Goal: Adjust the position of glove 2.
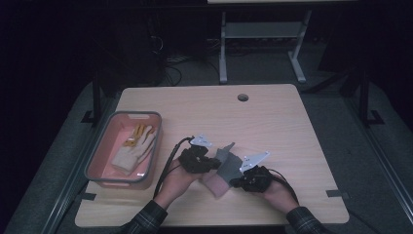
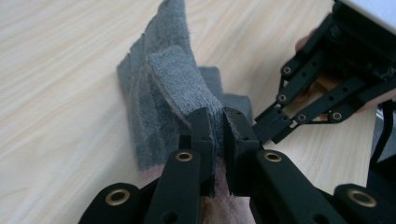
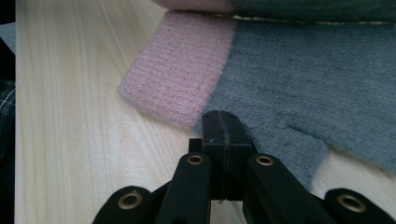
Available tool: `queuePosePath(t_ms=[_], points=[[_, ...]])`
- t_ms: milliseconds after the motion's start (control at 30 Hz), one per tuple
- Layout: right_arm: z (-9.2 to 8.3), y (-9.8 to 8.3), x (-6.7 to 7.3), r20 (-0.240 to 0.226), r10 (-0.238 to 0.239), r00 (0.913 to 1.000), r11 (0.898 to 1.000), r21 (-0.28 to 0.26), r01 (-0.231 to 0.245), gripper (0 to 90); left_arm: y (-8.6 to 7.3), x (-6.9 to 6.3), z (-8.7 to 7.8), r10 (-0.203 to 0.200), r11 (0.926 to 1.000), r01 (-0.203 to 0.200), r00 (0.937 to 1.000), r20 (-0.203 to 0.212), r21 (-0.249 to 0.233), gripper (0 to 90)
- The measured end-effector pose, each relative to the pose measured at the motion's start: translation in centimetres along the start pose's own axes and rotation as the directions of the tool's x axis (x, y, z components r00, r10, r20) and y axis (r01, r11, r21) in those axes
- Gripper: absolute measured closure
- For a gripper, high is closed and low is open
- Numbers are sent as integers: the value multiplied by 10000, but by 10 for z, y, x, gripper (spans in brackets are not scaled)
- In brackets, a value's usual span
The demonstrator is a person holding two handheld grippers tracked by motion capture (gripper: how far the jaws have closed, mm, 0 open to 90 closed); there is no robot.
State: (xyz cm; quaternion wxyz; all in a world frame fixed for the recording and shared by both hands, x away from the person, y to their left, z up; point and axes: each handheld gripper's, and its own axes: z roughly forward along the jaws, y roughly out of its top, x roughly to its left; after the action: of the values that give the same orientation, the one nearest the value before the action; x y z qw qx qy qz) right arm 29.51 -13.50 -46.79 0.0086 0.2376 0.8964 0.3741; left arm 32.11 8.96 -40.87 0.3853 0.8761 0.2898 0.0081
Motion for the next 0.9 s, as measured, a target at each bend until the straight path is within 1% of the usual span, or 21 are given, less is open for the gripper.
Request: queuePosePath(t_ms=[67, 133, 167, 200, 267, 333, 400, 433, 500, 533, 567, 600, 633, 667, 700, 733, 767, 800, 833, 867, 900], points=[[0, 0, 0, 11, -24, 10000, 10000, -1, 24, 900, 0, -4, 5, 17, 10000, -17, 10000, 84, 51, 833], [0, -1, 0, -5, -17, 10000, 10000, -4, 17, 900, 0, -7, 10, 130, 9997, -133, 9998, 127, 225, 832], [0, -1, 0, -3, -30, 10000, 10000, -1, 30, 900, -1, -10, 14, 54, 9997, -59, 9998, 176, 245, 832], [0, -1, 0, 1, -34, 10000, 10000, 0, 34, 900, -1, -10, 15, 120, 9993, -126, 9998, 165, 343, 831], [0, -1, 0, 35, -77, 10000, 10000, 23, 77, 900, -3, -11, 20, 45, 9993, -55, 9996, 277, 372, 822], [0, -1, 1, 48, -93, 9999, 9999, 44, 92, 900, -3, -11, 21, 114, 9987, -132, 9992, 374, 493, 799], [-1, -1, 1, 83, -99, 9999, 9999, 73, 98, 900, -3, -12, 21, 95, 9994, -112, 9986, 517, 337, 760], [-3, -1, 1, 141, -166, 9998, 9998, 61, 166, 900, -2, -12, 20, 138, 9996, -151, 9987, 493, 247, 749], [-10, -3, -1, 178, -89, 9998, 9999, -89, 90, 891, -2, -13, 17, 139, 9997, -146, 9990, 430, 174, 725], [-15, -4, -3, 291, -109, 9995, 9998, -192, 115, 890, -1, -13, 16, 87, 9999, -92, 9991, 419, 128, 734], [-21, -7, -5, 335, 11, 9994, 9995, -308, -1, 886, -1, -12, 15, 144, 9998, -151, 9990, 422, 156, 766], [-25, -9, -7, 428, -9, 9991, 9993, -386, 25, 880, -1, -11, 15, 92, 9999, -98, 9990, 445, 135, 803], [-30, -12, -10, 590, 130, 9982, 9990, -439, -104, 869, -2, -11, 15, 111, 9998, -120, 9988, 485, 187, 843], [-36, -15, -13, 722, 272, 9970, 9985, -487, -237, 847, -2, -12, 16, 101, 9997, -112, 9986, 514, 221, 875], [-40, -18, -16, 883, 349, 9955, 9979, -580, -298, 816, -3, -13, 18, 171, 9993, -188, 9985, 515, 320, 893], [-46, -22, -21, 1138, 483, 9923, 9968, -693, -406, 765, -4, -15, 20, 200, 9989, -222, 9984, 535, 407, 894], [-50, -24, -24, 1362, 664, 9885, 9955, -757, -564, 698, -5, -15, 21, 280, 9981, -310, 9980, 566, 532, 894], [-52, -26, -27, 1594, 673, 9849, 9953, -796, -551, 632, -7, -16, 25, 268, 9978, -300, 9983, 526, 598, 894], [-56, -29, -33, 1853, 888, 9787, 9934, -884, -734, 572, -8, -16, 28, 319, 9965, -362, 9978, 573, 756, 893], [-58, -32, -38, 1932, 1096, 9750, 9912, -946, -927, 515, -10, -17, 32, 249, 9965, -295, 9979, 593, 781, 893], [-59, -34, -41, 2067, 1263, 9702, 9890, -1015, -1071, 452, -12, -17, 35, 371, 9945, -428, 9975, 607, 957, 893]])
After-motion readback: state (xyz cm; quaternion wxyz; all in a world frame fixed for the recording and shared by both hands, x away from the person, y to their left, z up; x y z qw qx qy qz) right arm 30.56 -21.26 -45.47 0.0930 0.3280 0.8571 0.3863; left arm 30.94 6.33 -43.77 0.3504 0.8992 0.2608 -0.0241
